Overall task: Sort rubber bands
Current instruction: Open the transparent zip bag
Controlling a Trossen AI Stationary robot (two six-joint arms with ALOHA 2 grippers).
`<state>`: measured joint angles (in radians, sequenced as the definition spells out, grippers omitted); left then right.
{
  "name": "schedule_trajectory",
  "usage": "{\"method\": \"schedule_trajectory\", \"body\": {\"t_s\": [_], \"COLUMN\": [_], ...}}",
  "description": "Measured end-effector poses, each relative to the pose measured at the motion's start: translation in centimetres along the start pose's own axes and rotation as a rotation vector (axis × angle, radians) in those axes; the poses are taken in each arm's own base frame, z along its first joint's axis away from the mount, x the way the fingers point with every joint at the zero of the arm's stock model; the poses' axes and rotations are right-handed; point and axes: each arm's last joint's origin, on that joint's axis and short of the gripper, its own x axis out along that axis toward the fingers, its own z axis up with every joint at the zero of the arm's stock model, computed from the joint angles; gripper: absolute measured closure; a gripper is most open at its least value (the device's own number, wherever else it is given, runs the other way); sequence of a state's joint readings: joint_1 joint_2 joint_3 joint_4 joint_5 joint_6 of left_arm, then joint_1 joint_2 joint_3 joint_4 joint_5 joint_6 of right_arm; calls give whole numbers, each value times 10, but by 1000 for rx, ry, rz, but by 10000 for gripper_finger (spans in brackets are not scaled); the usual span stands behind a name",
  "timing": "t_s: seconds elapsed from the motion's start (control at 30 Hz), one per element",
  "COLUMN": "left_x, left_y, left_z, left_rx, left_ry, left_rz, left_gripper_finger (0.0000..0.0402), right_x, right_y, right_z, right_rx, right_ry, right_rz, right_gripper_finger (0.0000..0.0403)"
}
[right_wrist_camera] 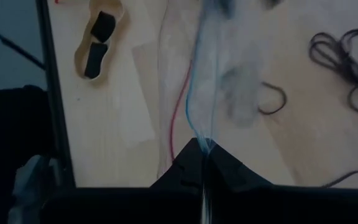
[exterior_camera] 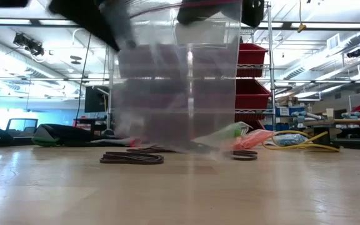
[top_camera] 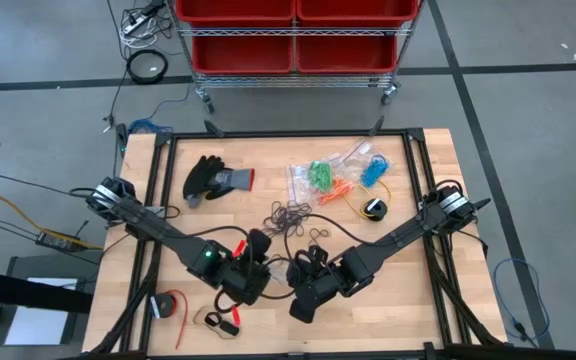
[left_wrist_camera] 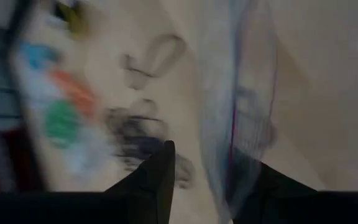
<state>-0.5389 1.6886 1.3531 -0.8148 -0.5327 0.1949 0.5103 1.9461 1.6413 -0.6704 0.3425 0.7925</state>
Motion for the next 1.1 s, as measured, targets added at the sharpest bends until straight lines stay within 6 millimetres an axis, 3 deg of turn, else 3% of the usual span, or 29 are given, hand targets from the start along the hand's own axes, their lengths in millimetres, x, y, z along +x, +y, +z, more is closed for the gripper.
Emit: {"method": "schedule_trajectory", "body": {"t_s": [0.27, 0.63, 0.83, 1.1], "left_x": [-28, -38, -33, -10], "left_y": [-5, -17, -24, -23], "left_z": [26, 31, 37, 41], "left_rx": [142, 214, 210, 224], "left_ry": [-163, -198, -269, -191], "left_rz": [73, 138, 4, 111], "left_gripper_finger": [274, 274, 274, 274], "right_x": [0, 0, 1, 2], "right_y": [1, 2, 1, 1], "right_z": [1, 2, 7, 9], "right_rx": [7, 12, 30, 34], "right_ry": [-6, -13, -31, -43], "right_rz": [16, 23, 43, 53], "right_gripper_finger": [403, 403, 403, 403]}}
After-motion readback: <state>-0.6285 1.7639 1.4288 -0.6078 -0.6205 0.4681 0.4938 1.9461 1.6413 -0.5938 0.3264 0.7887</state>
